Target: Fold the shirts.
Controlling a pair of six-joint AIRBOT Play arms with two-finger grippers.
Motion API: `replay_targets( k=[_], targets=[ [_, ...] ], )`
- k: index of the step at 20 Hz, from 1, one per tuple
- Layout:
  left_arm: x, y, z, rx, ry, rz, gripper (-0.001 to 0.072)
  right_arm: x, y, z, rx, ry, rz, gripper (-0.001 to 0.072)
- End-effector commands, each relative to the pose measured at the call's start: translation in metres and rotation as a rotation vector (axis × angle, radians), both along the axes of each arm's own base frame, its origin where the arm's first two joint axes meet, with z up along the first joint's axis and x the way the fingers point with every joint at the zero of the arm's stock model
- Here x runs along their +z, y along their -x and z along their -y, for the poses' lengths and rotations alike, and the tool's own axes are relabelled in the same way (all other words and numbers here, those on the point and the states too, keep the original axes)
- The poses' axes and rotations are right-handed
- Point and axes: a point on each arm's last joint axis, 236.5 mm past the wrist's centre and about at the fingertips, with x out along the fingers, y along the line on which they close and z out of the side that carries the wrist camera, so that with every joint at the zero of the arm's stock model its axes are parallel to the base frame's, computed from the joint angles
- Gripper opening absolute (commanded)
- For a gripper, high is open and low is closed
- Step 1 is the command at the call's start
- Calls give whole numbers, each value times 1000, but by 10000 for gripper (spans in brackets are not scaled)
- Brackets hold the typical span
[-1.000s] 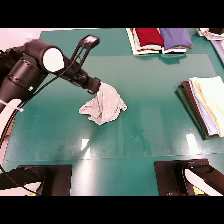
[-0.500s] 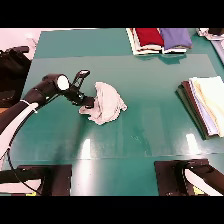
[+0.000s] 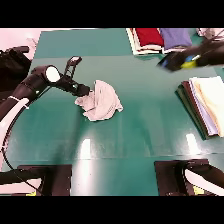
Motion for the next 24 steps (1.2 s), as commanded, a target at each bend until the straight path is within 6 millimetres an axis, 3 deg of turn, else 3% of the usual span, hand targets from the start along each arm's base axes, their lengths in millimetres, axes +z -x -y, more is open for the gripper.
replay_targets(
  k=[1, 3, 5, 8, 12, 13, 14, 15, 16, 19, 21, 24],
  targets=[
    [11, -5, -3, 4, 0, 29, 21, -114, 41, -60, 71, -85, -355, 414],
    [10, -3, -3, 3, -1, 24, 21, -161, 54, -101, 90, -127, -450, 453],
    [9, 0, -4, -1, -6, 9, 21, -189, 56, -138, 89, -170, -477, 452],
    [6, 5, -5, -8, -13, -12, 21, -214, 51, -173, 70, -196, -488, 451],
    [6, 5, -4, -7, -11, -12, 21, -221, 42, -195, 96, -195, -478, 444],
    [6, 5, -5, -7, -12, -12, 21, -219, 38, -198, 99, -197, -468, 362],
    [6, 6, -5, -8, -13, -16, 21, -217, 33, -198, 96, -196, -447, 233],
    [6, 6, -5, -9, -15, -18, 21, -213, 28, -196, 91, -200, -421, 88],
    [6, 6, -5, -9, -14, -16, 21, -206, 25, -192, 92, -203, -395, 14],
    [27, -2, -20, 24, -12, 42, 21, -169, 7, -157, 103, -156, -284, 14],
    [61, -12, -41, 82, 11, 125, 21, -132, -7, -117, 90, -112, -186, 14],
    [128, -15, -68, 147, 52, 297, 20, -68, -17, -47, 15, -84, -61, 14]
  ],
)
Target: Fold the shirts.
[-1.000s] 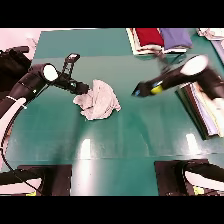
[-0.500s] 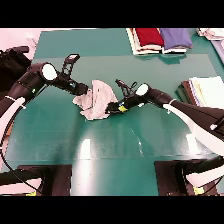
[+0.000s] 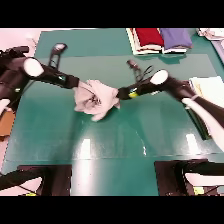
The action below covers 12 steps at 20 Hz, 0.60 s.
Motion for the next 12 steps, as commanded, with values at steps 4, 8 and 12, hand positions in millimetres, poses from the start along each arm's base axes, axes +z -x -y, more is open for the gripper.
replay_targets(
  k=[4, 8, 12],
  targets=[
    [153, 26, -35, 77, 81, 405, 20, 143, 0, 136, -166, 84, 279, 13],
    [249, 83, -49, 87, 141, 669, 20, 246, 27, 194, -275, 201, 530, 14],
    [237, 103, -45, 58, 144, 601, 19, 275, 54, 196, -289, 215, 623, 13]
  ],
)
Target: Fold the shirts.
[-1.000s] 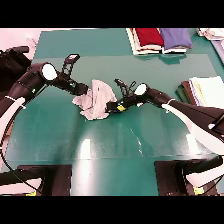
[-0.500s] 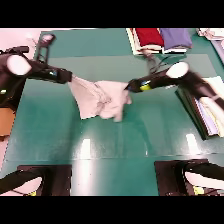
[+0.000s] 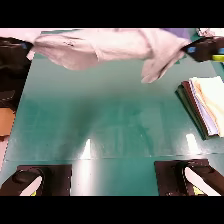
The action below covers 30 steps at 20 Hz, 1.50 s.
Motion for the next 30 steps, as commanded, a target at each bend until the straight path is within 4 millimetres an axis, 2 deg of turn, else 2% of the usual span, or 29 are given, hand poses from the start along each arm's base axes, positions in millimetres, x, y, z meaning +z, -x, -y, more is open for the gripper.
replay_targets(
  k=[1, 3, 6, 8, 9, 10, 11, 14, 16, 17, 18, 20, 23, 25, 28, 29, 30],
  targets=[
    [-19, 15, 2, -24, -15, -70, 20, 7, 26, 2, -4, 42, 29, 13],
    [-73, 1, 6, -28, -45, -206, 20, -34, 29, -16, 41, 23, -73, 13],
    [-159, -12, 7, -27, -89, -403, 20, -116, 32, -45, 104, 14, -280, 15],
    [-208, -15, 1, -14, -143, -510, 20, -168, 35, -61, 140, 23, -400, 17],
    [-226, -16, -3, -12, -179, -547, 20, -190, 35, -66, 149, 28, -449, 124],
    [-237, -16, -6, -17, -212, -565, 20, -207, 32, -68, 148, 31, -483, 362],
    [-242, -18, -9, -13, -235, -572, 21, -219, 29, -68, 137, 30, -512, 453],
    [-243, -20, -19, 5, -281, -564, 21, -242, 19, -45, 78, 29, -586, 453],
    [-245, -18, -19, 5, -286, -574, 21, -263, 25, -24, 42, 21, -691, 454],
    [-245, -18, -19, 5, -285, -574, 21, -276, 30, -14, 18, 9, -742, 468],
    [-244, -19, -19, 6, -283, -570, 21, -290, 33, -8, 0, 0, -787, 539],
    [-243, -22, -19, 8, -280, -557, 21, -317, 41, -9, -8, -37, -880, 557],
    [-242, -22, -19, 9, -279, -556, 21, -340, 41, -31, 31, -68, -916, 549],
    [-242, -22, -19, 9, -279, -556, 21, -343, 33, -43, 52, -45, -888, 453],
    [-243, -22, -18, 7, -276, -558, 21, -341, 20, -57, 78, -20, -845, 431],
    [-243, -22, -18, 7, -276, -558, 21, -340, 18, -61, 89, -14, -838, 354],
    [-243, -21, -18, 7, -277, -558, 21, -337, 16, -63, 107, -4, -821, 230]
  ],
)
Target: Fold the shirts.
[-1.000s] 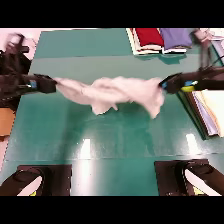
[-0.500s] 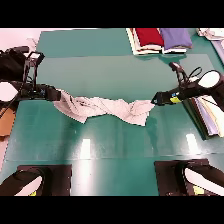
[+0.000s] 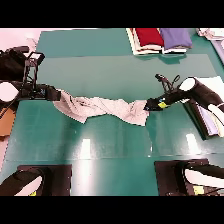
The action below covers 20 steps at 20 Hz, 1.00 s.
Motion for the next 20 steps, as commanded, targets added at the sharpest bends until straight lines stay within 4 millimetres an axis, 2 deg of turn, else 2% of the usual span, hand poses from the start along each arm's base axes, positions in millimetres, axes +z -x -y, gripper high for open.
replay_targets(
  k=[1, 2, 3, 5, 6, 8, 10, 12, 14, 15, 16, 18, 19, 20],
  targets=[
    [0, 0, 0, 0, 1, -2, 21, 7, -13, -11, 52, 4, 66, 51],
    [0, 0, 0, 0, 1, -1, 21, 16, -19, -11, 55, 4, 100, 14],
    [0, 0, -1, 0, -6, 3, 20, 30, -28, -9, 44, 2, 149, 14],
    [9, -3, -8, 6, -34, 35, 20, 76, -49, -1, 16, -6, 273, 14],
    [21, -6, -14, 21, -51, 66, 20, 108, -60, 6, -5, -10, 356, 13],
    [67, -14, -28, 72, -74, 178, 21, 186, -74, 25, -52, -11, 546, 14],
    [132, -16, -39, 103, -86, 331, 21, 271, -72, 47, -101, 0, 745, 14],
    [210, -4, -45, 120, -57, 501, 21, 352, -53, 69, -147, 25, 931, 14],
    [284, 23, -50, 133, -13, 672, 20, 418, -24, 89, -199, 65, 1093, 13],
    [314, 38, -53, 139, 6, 745, 21, 442, -8, 97, -222, 89, 1153, 14],
    [339, 56, -57, 144, 24, 809, 20, 463, 8, 105, -247, 118, 1204, 13],
    [379, 89, -64, 153, 52, 913, 20, 488, 35, 121, -293, 184, 1261, 13],
    [387, 101, -66, 155, 60, 938, 20, 495, 44, 128, -318, 213, 1273, 13],
    [384, 106, -67, 155, 61, 926, 20, 497, 51, 135, -345, 240, 1276, 13]
  ],
)
